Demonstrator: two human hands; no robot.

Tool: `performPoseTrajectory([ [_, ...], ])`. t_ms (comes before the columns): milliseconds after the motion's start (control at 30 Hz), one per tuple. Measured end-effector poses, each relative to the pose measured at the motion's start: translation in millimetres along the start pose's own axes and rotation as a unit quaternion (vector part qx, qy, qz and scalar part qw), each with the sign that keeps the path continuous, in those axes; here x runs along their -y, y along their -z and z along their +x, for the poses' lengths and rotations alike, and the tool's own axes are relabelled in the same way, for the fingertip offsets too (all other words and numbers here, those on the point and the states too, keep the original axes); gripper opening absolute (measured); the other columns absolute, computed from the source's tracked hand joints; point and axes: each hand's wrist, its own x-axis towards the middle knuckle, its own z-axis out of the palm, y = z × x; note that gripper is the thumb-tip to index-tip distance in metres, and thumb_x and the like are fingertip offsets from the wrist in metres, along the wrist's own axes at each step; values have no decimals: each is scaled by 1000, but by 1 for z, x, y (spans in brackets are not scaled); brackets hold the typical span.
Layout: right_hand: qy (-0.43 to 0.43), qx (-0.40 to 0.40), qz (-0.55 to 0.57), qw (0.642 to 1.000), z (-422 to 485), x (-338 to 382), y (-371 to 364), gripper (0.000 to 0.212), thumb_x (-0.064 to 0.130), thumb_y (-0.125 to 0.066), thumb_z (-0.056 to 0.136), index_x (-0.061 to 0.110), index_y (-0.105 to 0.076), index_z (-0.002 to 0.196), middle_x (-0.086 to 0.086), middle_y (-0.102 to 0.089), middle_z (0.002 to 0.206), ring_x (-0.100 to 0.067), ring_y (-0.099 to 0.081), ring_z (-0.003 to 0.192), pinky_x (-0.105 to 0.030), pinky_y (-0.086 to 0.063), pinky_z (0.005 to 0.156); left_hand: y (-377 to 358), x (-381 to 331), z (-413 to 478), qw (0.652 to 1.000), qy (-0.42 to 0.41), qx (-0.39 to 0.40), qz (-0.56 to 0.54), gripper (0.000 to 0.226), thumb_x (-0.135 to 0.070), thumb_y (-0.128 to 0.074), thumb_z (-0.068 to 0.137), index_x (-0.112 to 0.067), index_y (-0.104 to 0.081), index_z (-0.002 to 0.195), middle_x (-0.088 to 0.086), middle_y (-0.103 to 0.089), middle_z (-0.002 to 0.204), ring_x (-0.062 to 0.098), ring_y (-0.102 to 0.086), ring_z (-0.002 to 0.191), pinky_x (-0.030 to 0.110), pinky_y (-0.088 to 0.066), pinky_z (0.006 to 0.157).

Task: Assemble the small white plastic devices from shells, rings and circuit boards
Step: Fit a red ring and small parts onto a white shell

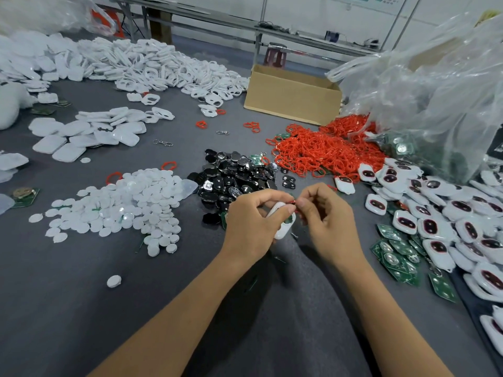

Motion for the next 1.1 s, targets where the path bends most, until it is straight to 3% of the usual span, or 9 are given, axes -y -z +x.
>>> performPoseTrajectory([
  [233, -49, 27, 177, 983, 2, 8, -4, 33, -15, -63, 81, 14, -63, 97, -10, -61, 86, -5, -57, 69, -16, -46, 66, 2, -2, 0, 994, 71, -19, -76, 12, -14, -72, 87, -22, -72, 78, 0, -68, 70, 7, -56, 54, 26, -49, 44],
  [333, -74, 33, 205, 975, 2, 6, -3, 27, -9, -64, 83, 10, -65, 102, -18, -62, 95, -9, -58, 72, -20, -46, 67, 4, -5, 0, 986, 105, 26, -129, 8, -15, -69, 89, -20, -72, 83, -5, -67, 68, 4, -53, 51, 20, -43, 41],
  [400, -83, 37, 238, 967, 1, 5, -2, 20, -5, -63, 85, 13, -68, 93, -9, -68, 90, -14, -58, 77, -25, -47, 73, 5, -6, 1, 979, 119, 60, -155, 4, -17, -68, 90, -18, -71, 88, -6, -67, 69, 5, -53, 52, 19, -41, 41],
  [567, -90, 36, 300, 949, 1, 4, -3, 16, 0, -61, 85, 15, -66, 81, 6, -69, 76, -5, -61, 69, -16, -49, 67, 6, -7, 1, 974, 128, 76, -168, 5, -18, -67, 89, -18, -72, 90, -4, -69, 72, 5, -53, 53, 19, -41, 41],
  [633, -90, 8, 258, 962, 1, 3, -3, 18, -2, -63, 84, 14, -67, 79, 6, -69, 70, -3, -60, 62, -14, -48, 62, 6, -6, 0, 982, 111, 48, -145, 7, -17, -68, 90, -17, -74, 92, -2, -69, 72, 5, -52, 52, 18, -41, 41],
  [733, -29, -44, 20, 998, 0, 0, -4, 20, -3, -69, 81, 16, -73, 80, 12, -71, 71, 2, -62, 64, -10, -46, 65, 6, -4, 2, 996, 45, 9, -77, 10, -15, -68, 90, -20, -76, 91, -1, -70, 70, 5, -50, 50, 19, -41, 41],
  [867, 123, -98, -179, 971, -5, 1, -4, 16, -1, -72, 76, 9, -77, 88, -3, -73, 76, -15, -65, 67, -20, -47, 66, 3, -4, 1, 1000, -6, 11, 1, 6, -13, -73, 85, -17, -77, 88, -7, -71, 66, 3, -57, 50, 14, -42, 48],
  [967, 166, -101, -200, 960, -5, 6, -3, 17, 2, -74, 76, 7, -76, 92, -6, -73, 79, -22, -66, 69, -23, -46, 68, 3, -2, 1, 999, -29, -6, 35, 11, -12, -72, 85, -22, -74, 81, -7, -70, 66, 12, -62, 59, 16, -44, 57],
  [1100, 33, -106, -48, 993, -4, 17, -5, 14, 7, -78, 76, 14, -73, 87, 7, -71, 76, -10, -66, 68, -13, -48, 70, 5, -4, 1, 999, -24, -24, -9, 16, -9, -69, 87, -22, -70, 78, -10, -66, 61, -3, -55, 53, 8, -38, 53],
])
